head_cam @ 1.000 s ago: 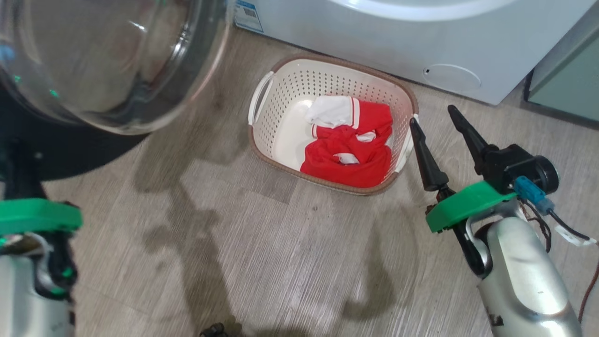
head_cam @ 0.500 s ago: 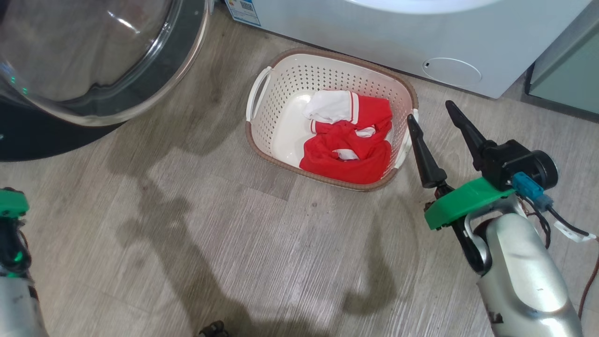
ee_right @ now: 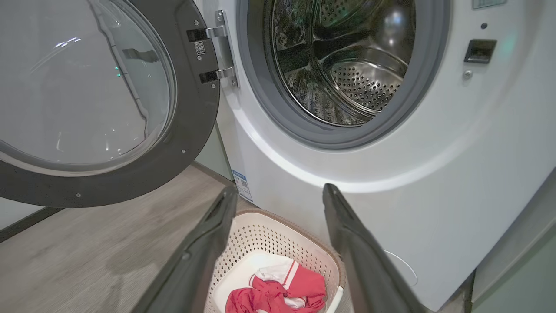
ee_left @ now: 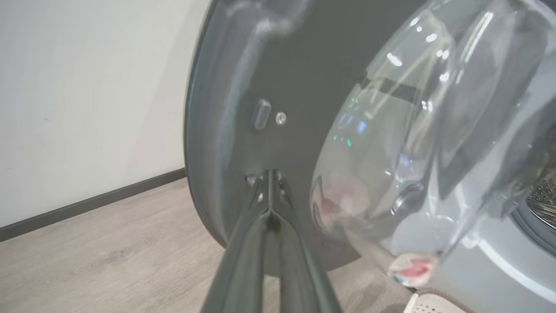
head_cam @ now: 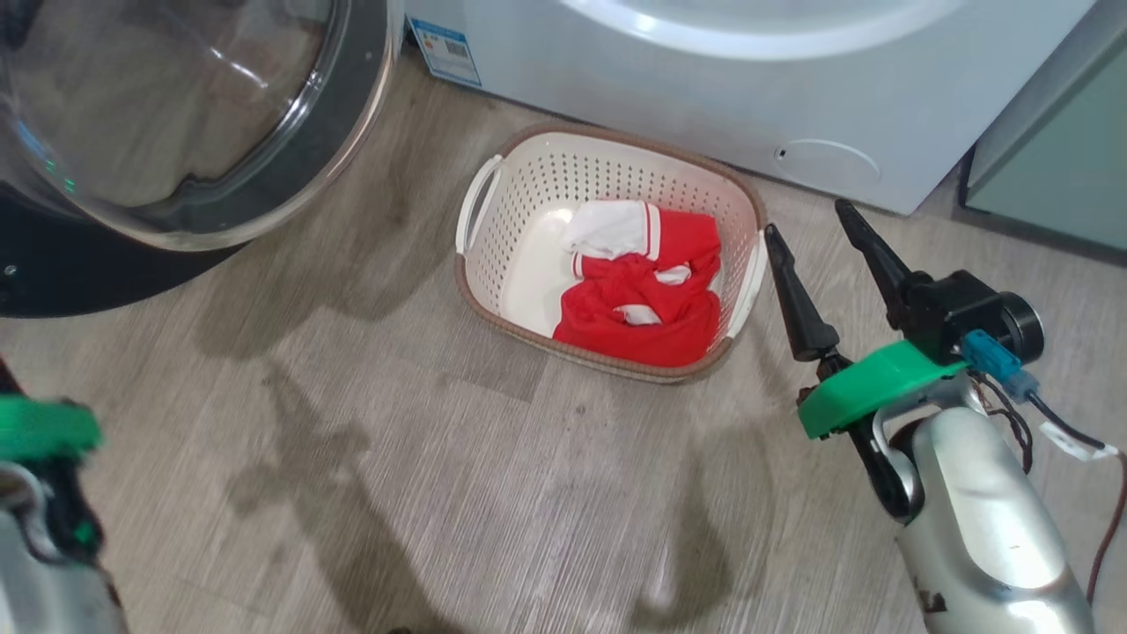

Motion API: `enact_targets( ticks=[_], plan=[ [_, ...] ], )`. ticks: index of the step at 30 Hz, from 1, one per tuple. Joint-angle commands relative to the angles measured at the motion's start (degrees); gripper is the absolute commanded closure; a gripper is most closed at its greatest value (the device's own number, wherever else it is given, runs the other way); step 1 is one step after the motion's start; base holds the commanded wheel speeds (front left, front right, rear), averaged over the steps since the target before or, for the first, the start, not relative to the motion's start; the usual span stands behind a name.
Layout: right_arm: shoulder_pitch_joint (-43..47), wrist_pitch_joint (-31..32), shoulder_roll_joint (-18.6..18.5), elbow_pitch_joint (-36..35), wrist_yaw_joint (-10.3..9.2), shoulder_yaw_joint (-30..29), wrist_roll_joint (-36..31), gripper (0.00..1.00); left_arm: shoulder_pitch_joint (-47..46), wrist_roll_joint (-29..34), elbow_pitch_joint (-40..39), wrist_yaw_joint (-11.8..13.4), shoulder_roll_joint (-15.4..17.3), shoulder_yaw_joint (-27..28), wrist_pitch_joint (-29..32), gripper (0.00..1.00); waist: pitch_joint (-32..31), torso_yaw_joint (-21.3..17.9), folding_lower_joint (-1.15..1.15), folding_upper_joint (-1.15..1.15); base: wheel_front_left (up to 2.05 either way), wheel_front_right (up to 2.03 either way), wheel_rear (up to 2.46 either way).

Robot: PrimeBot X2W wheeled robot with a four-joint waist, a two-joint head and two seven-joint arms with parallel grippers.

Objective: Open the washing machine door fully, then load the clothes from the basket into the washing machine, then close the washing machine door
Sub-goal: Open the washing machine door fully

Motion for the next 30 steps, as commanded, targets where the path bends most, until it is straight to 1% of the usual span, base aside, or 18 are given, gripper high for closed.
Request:
enact_targets(
  ticks=[1,3,4,5,6,7,8,11,16,19,23,30],
  plan=[
    [-0.1,-0.8,0.6,-1.5,0.00,1.1,0.3,0.00,2.0,1.0,-3.7,-0.3,1.1,1.1,-0.6,1.00,-0.8,-0.1,0.00,0.00,0.00,0.00,0.00],
    [0.2,-1.2,0.7,-1.4,0.00,0.6,0.4,0.00,4.3,1.8,-7.0,-0.7,-0.3,0.3,-0.6,1.00,-1.5,-0.2,0.00,0.00,0.00,0.00,0.00],
    [0.3,-1.3,0.8,-1.2,0.00,0.4,0.5,0.00,5.5,1.9,-8.5,-0.9,-0.8,-0.3,-0.6,0.91,-1.9,-0.3,0.00,0.00,0.00,0.00,0.00],
    [0.5,-1.5,0.9,-1.2,0.00,0.1,0.5,0.00,6.9,2.4,-9.8,-1.1,-1.2,-1.2,-0.6,0.53,-2.3,-0.5,0.00,0.00,0.00,0.00,0.00],
    [0.7,-1.6,0.9,-1.1,0.00,-0.1,0.6,0.00,8.1,2.5,-11.0,-1.2,-1.6,-2.2,-0.6,0.08,-2.6,-0.7,0.00,0.00,0.00,0.00,0.00],
    [0.9,-1.8,1.0,-1.0,0.00,-0.3,0.6,0.00,9.2,2.7,-12.0,-1.3,-1.9,-3.3,-0.6,0.00,-2.9,-0.9,0.00,0.00,0.00,0.00,0.00],
    [1.0,-1.9,1.0,-1.0,0.00,-0.5,0.6,0.00,10.2,2.8,-13.1,-1.3,-2.1,-4.2,-0.6,0.00,-3.2,-1.1,0.00,0.00,0.00,0.00,0.00],
    [1.4,-2.2,1.1,-0.8,0.00,-0.8,0.8,0.00,12.9,3.3,-16.1,0.0,-2.5,-7.1,0.1,0.00,-4.3,-2.1,0.00,0.00,0.00,0.00,0.00],
    [2.5,-2.6,1.2,-0.2,0.00,-1.1,1.1,0.00,15.7,3.4,-20.9,1.2,-2.7,-12.6,2.1,0.00,-6.1,-4.3,0.00,0.00,0.00,0.00,0.00],
    [3.4,-2.8,1.3,0.1,0.00,-1.0,1.5,0.00,17.2,3.8,-23.0,1.9,-2.8,-15.2,3.5,0.00,-7.2,-6.5,0.00,0.00,0.00,0.00,0.00],
    [4.2,-3.0,1.3,-0.1,0.00,-1.0,2.2,0.00,18.1,4.9,-25.1,2.0,-2.8,-18.4,5.0,0.00,-8.0,-9.5,0.00,0.00,0.00,0.00,0.00],
    [6.0,-3.2,1.3,-0.9,0.00,-0.6,3.4,0.00,18.7,6.4,-26.7,2.1,-2.5,-21.1,6.2,0.00,-9.4,-15.4,0.00,0.00,0.00,0.00,0.00]
  ],
)
